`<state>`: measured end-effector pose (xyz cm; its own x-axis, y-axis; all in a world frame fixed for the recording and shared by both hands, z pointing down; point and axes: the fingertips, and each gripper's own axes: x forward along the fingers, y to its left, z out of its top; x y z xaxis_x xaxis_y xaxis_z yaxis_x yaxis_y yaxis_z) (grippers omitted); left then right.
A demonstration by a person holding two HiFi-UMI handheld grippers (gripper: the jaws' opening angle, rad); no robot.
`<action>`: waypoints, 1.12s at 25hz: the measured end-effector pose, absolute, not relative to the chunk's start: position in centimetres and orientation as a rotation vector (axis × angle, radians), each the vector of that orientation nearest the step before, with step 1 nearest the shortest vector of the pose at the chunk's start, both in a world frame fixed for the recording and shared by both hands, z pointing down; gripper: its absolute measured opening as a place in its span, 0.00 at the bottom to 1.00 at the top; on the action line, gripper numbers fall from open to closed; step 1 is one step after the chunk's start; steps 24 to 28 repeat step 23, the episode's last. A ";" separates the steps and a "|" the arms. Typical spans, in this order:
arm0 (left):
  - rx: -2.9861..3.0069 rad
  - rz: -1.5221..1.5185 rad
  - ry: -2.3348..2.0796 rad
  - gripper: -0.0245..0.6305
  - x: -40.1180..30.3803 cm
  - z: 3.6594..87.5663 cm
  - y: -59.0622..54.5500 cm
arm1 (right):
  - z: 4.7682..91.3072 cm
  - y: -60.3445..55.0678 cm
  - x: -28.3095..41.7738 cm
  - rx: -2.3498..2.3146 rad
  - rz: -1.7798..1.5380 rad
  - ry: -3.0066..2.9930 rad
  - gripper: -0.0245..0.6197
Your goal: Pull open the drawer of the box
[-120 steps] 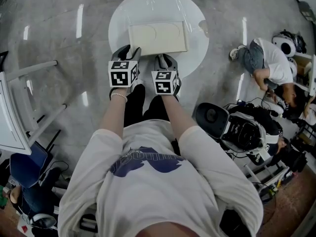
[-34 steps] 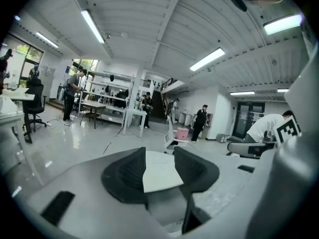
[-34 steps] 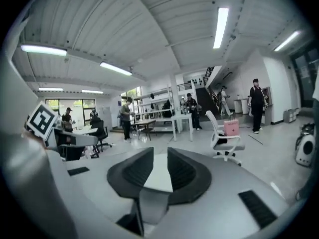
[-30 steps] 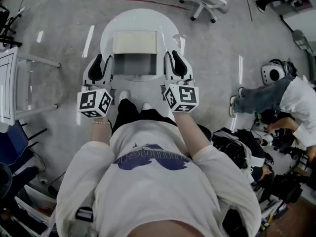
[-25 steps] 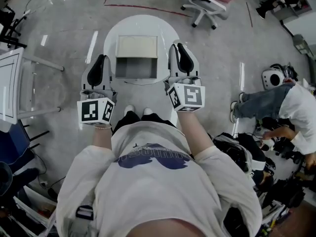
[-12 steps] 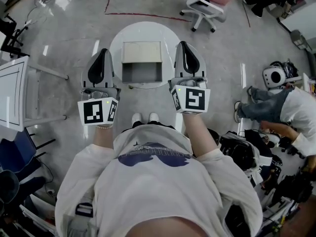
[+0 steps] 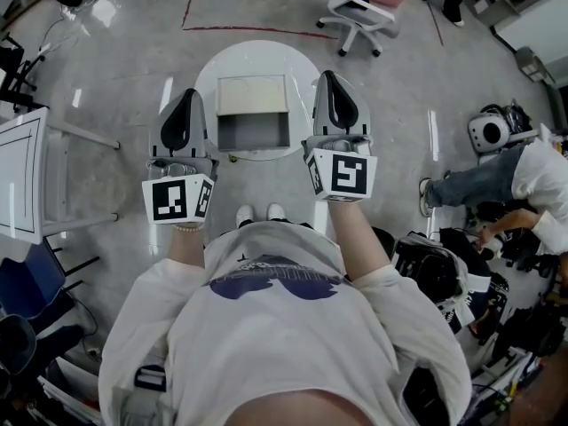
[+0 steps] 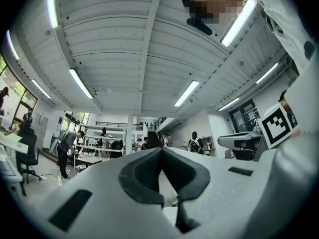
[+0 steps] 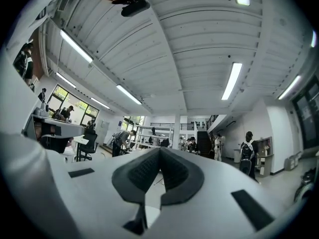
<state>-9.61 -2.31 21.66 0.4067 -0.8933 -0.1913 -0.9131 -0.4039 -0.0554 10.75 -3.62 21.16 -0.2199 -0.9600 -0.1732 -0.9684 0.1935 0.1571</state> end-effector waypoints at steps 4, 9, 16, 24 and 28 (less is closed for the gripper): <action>-2.508 0.188 1.615 0.05 -9.8 21.8 -2.4 | 21.5 -3.7 10.1 -1.952 0.361 2.418 0.03; -2.504 0.186 1.620 0.05 -10.0 21.7 -2.6 | 21.3 -3.8 10.0 -1.952 0.366 2.417 0.03; -2.506 0.185 1.630 0.05 -10.3 22.0 -2.6 | 21.2 -3.7 9.7 -1.952 0.376 2.419 0.03; -2.507 0.181 1.633 0.05 -10.4 21.9 -2.5 | 20.8 -3.7 9.6 -1.945 0.394 2.425 0.03; -2.507 0.181 1.633 0.05 -10.4 21.9 -2.5 | 20.8 -3.7 9.6 -1.945 0.394 2.425 0.03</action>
